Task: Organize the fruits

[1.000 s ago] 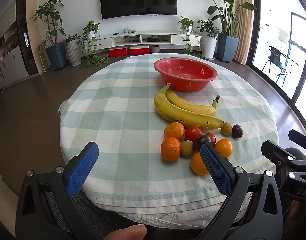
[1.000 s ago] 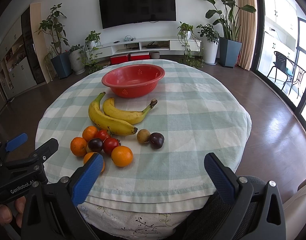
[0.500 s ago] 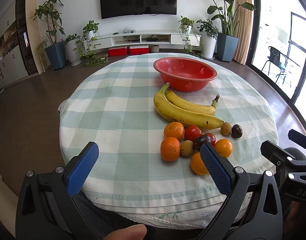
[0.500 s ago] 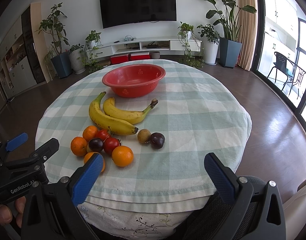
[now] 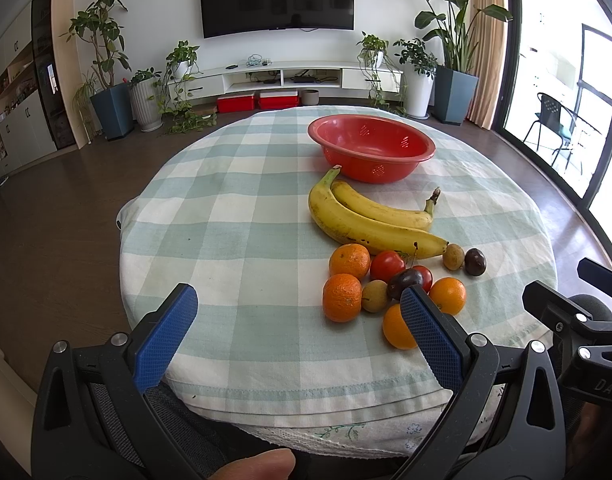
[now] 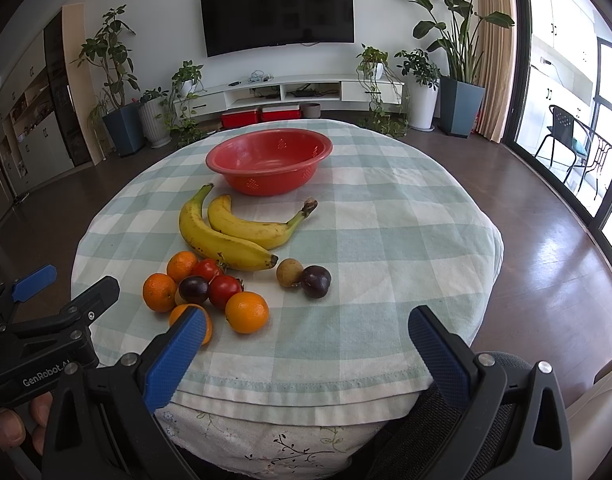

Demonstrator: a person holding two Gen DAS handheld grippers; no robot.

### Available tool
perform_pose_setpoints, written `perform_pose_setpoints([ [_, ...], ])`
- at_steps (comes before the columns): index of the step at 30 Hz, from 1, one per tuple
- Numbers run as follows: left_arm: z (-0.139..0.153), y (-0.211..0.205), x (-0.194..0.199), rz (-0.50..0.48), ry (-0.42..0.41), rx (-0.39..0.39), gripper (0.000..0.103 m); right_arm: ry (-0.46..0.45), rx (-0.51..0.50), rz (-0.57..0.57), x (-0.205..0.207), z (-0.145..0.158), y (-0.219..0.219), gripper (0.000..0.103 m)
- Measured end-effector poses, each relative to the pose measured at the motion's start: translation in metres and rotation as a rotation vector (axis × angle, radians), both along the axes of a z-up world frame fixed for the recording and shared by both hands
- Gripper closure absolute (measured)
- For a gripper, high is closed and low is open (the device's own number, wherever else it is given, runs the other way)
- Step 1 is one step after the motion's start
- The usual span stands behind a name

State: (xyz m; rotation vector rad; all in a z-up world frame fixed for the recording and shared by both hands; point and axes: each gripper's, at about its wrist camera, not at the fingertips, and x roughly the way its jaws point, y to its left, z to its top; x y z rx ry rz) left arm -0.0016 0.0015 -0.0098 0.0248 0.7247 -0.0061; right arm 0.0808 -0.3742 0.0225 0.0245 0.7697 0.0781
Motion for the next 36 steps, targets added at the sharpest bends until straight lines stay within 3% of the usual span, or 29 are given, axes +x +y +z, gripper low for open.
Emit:
perform_pose_setpoints([
  [11,-0.001,-0.001,-0.003,-0.021,-0.005,-0.036,0.000,-0.004,0.005,-0.003,0.000,0.001,-0.003,0.000],
  [15,-0.001,0.006,-0.002,-0.160,-0.023,-0.144,0.000,-0.066,0.065,0.010,-0.005,-0.001,-0.009,0.000],
  [17,-0.001,0.008,-0.005,-0.215,-0.035,-0.146,0.000,-0.104,0.101,0.037,-0.008,0.005,-0.012,0.000],
  [20,-0.015,0.012,0.004,-0.225,0.137,-0.126,0.000,-0.098,0.198,0.067,-0.006,-0.001,-0.019,0.000],
  [22,-0.021,0.024,0.008,-0.203,0.179,-0.137,0.000,-0.062,0.252,0.078,-0.003,-0.008,-0.022,0.000],
  [27,-0.032,0.026,0.020,-0.244,0.237,-0.078,0.000,0.049,0.241,0.137,0.009,-0.018,-0.022,0.002],
  [36,-0.029,-0.014,0.045,-0.427,0.241,0.079,0.000,0.198,0.183,0.166,0.021,-0.036,-0.009,0.002],
])
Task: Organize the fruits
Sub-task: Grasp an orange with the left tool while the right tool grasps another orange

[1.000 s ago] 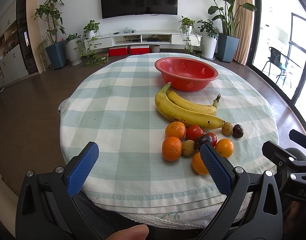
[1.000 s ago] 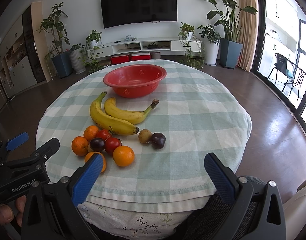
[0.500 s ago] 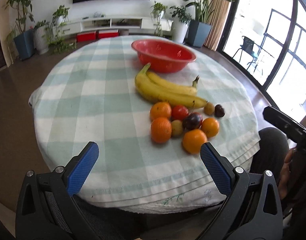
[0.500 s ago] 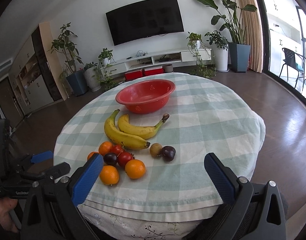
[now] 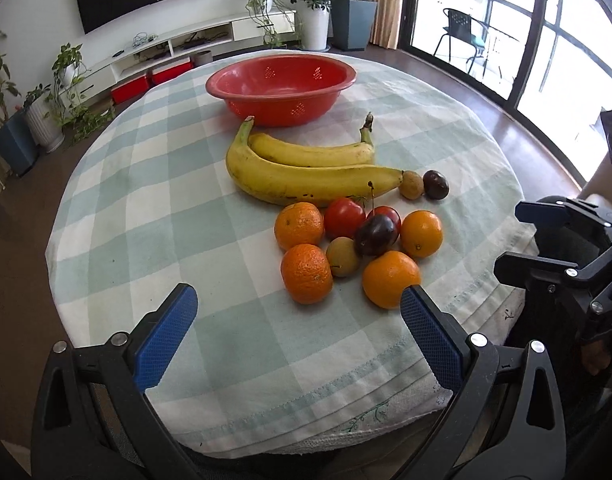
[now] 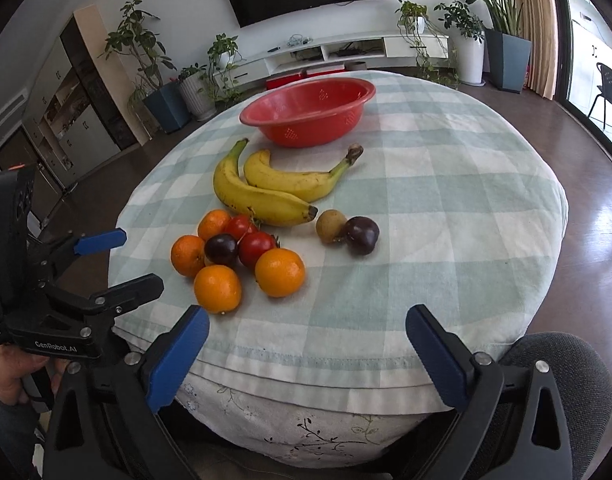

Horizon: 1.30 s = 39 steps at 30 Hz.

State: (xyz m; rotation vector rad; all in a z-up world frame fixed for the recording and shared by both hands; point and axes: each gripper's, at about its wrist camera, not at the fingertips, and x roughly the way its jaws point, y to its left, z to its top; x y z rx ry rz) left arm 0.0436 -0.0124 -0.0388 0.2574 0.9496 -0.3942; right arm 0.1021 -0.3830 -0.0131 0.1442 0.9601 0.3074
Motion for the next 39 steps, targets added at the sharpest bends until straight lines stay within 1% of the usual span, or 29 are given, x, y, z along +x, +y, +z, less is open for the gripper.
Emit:
perform_pose_setpoints([
  [2,-0.004,-0.009,-0.002,-0.059,-0.013,0.054,0.000,0.003,0.015,0.018,0.000,0.001,-0.002,0.002],
  [3,-0.007,-0.012,-0.004,-0.075,-0.017,0.077,0.000,-0.019,0.026,0.020,-0.003,0.004,-0.003,0.002],
  [5,-0.009,-0.011,-0.003,-0.049,-0.012,0.095,0.000,-0.065,0.067,0.019,-0.007,0.007,-0.008,0.002],
  [6,-0.009,-0.008,-0.001,-0.034,-0.007,0.087,0.000,-0.070,0.091,0.012,-0.007,0.006,-0.010,0.002],
  [9,-0.008,0.005,0.006,-0.001,0.003,0.030,0.001,-0.029,0.149,-0.003,-0.001,-0.002,-0.015,0.002],
  [11,-0.009,0.010,0.012,0.006,0.016,0.022,0.001,-0.024,0.171,0.002,0.002,-0.005,-0.015,0.003],
  [13,-0.011,0.010,0.017,-0.008,0.024,0.028,0.004,-0.044,0.165,0.011,0.003,-0.002,-0.012,0.003],
  [14,-0.011,0.010,0.019,-0.019,0.029,0.017,0.004,-0.053,0.142,0.015,0.003,-0.001,-0.008,0.003],
  [17,-0.012,0.008,0.025,-0.044,0.045,-0.017,0.004,-0.054,0.020,0.054,0.008,0.004,0.008,0.003],
  [18,-0.013,0.007,0.027,-0.046,0.050,-0.021,0.005,-0.061,-0.024,0.053,0.009,0.005,0.012,0.004],
  [19,-0.015,0.006,0.030,-0.052,0.057,-0.029,0.007,-0.064,-0.046,0.048,0.011,0.005,0.015,0.007],
  [20,-0.016,0.005,0.032,-0.063,0.067,-0.040,0.018,-0.065,-0.036,0.052,0.012,0.006,0.015,0.010],
  [21,-0.019,0.004,0.035,-0.076,0.081,-0.048,0.035,-0.060,-0.016,0.062,0.015,0.005,0.015,0.019],
  [22,-0.021,0.003,0.037,-0.089,0.094,-0.052,0.041,-0.049,-0.014,0.063,0.018,0.003,0.016,0.027],
  [23,-0.024,0.002,0.039,-0.102,0.109,-0.053,0.046,-0.034,-0.024,0.064,0.021,0.000,0.018,0.028],
  [25,-0.027,0.001,0.042,-0.118,0.121,-0.051,0.047,-0.015,-0.026,0.075,0.024,-0.005,0.020,0.037],
  [29,-0.031,0.003,0.049,-0.142,0.152,-0.072,0.047,0.001,-0.027,0.079,0.027,-0.011,0.021,0.040],
  [31,-0.036,0.003,0.052,-0.147,0.170,-0.075,0.047,0.015,-0.024,0.084,0.029,-0.014,0.022,0.045],
  [35,-0.042,-0.001,0.054,-0.170,0.183,-0.066,0.047,0.021,-0.027,0.089,0.031,-0.016,0.023,0.046],
  [37,-0.043,-0.003,0.054,-0.176,0.181,-0.069,0.051,0.016,-0.027,0.093,0.031,-0.015,0.024,0.046],
  [39,-0.042,-0.003,0.054,-0.183,0.188,-0.088,0.058,0.013,-0.022,0.102,0.030,-0.014,0.025,0.046],
])
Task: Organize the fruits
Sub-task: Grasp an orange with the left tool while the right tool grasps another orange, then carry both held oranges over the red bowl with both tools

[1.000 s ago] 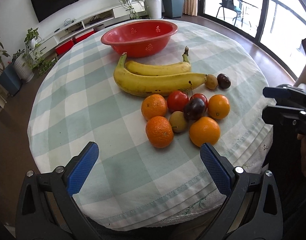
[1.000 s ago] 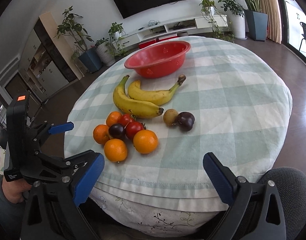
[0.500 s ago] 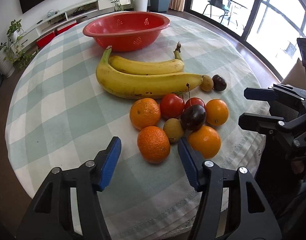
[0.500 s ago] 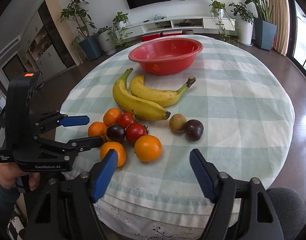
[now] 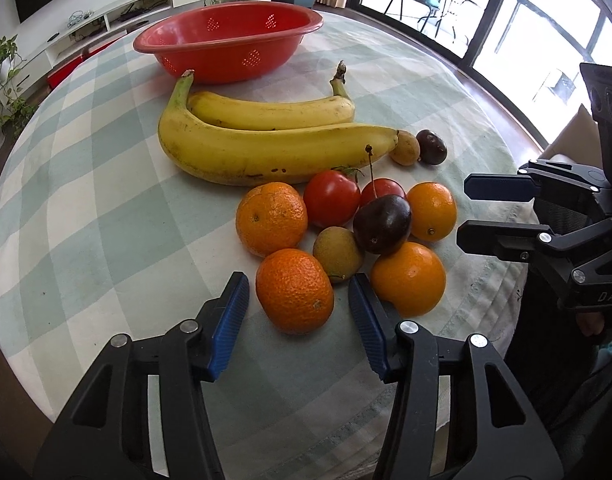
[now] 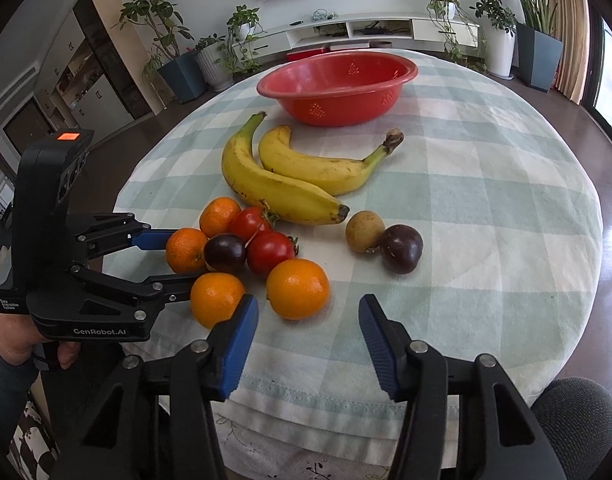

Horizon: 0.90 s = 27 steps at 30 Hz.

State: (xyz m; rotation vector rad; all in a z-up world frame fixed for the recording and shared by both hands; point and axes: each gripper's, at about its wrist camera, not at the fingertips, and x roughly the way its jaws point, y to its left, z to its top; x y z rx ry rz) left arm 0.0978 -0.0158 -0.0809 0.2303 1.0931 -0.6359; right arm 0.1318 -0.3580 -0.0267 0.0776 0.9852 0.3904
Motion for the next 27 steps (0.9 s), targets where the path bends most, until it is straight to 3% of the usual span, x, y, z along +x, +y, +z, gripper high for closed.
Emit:
perform_pose_setpoints([
  [6,0.001,0.005,-0.005,0.000,-0.001,-0.014,0.071,0.009,0.018,0.033,-0.003,0.000,0.008,0.053],
  [14,0.003,0.014,-0.012,0.021,0.005,-0.040,0.071,0.001,0.023,0.119,-0.010,0.001,0.040,0.056],
  [27,0.011,0.037,-0.025,0.075,-0.005,-0.088,0.071,0.032,-0.024,0.120,0.006,-0.019,0.063,0.058],
])
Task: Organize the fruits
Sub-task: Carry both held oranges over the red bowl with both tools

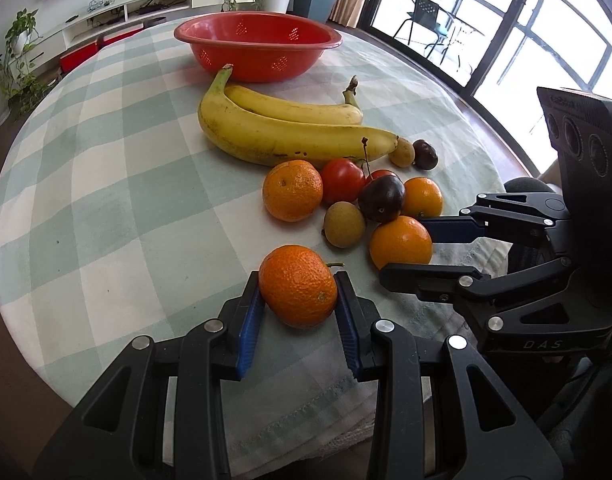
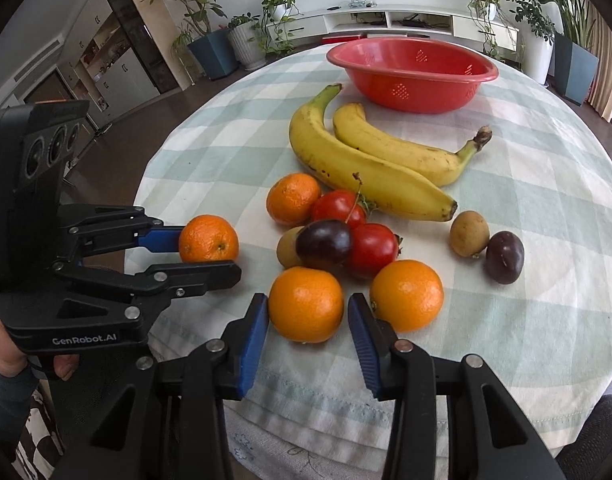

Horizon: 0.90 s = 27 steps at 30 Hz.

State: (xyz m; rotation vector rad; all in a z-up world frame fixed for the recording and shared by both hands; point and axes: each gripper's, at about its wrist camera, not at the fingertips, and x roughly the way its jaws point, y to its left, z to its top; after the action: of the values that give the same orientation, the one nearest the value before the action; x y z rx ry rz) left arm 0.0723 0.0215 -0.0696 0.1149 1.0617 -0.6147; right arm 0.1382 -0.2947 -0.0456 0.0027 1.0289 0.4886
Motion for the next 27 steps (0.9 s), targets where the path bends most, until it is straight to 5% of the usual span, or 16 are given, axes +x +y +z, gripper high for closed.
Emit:
perform_pose_setpoints([
  [27,-0.006,-0.009,-0.010,-0.008,0.012,0.000,0.071,0.026,0.092,0.015,-0.016,0.004,-0.019,0.062],
])
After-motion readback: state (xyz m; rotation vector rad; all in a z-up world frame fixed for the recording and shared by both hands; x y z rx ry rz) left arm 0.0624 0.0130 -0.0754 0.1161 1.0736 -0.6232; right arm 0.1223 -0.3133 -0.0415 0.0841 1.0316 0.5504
